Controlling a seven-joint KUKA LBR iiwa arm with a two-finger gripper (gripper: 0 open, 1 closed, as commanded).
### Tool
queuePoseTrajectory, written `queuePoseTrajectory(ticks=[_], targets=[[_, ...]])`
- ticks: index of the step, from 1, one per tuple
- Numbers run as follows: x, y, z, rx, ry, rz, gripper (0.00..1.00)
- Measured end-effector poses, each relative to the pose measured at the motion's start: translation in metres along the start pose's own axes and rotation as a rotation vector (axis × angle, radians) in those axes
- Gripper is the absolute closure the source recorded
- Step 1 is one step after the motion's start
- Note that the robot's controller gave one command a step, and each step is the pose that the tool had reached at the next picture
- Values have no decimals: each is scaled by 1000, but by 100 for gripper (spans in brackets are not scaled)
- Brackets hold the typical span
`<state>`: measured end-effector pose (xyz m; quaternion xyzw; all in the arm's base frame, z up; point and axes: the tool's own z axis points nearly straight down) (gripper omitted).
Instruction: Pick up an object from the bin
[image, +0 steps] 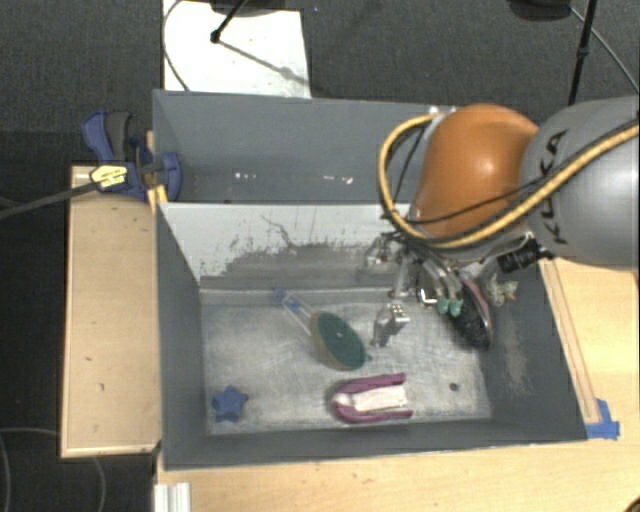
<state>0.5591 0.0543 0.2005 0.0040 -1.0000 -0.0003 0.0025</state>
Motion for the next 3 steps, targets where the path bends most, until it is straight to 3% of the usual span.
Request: queuePoseTrajectory(ticks=[1, 2, 3], targets=[[-11, 47, 129, 0, -11, -280, 0], [-13, 47, 126, -2, -18, -275, 100], [-10, 53, -12, 1, -16, -311, 100]])
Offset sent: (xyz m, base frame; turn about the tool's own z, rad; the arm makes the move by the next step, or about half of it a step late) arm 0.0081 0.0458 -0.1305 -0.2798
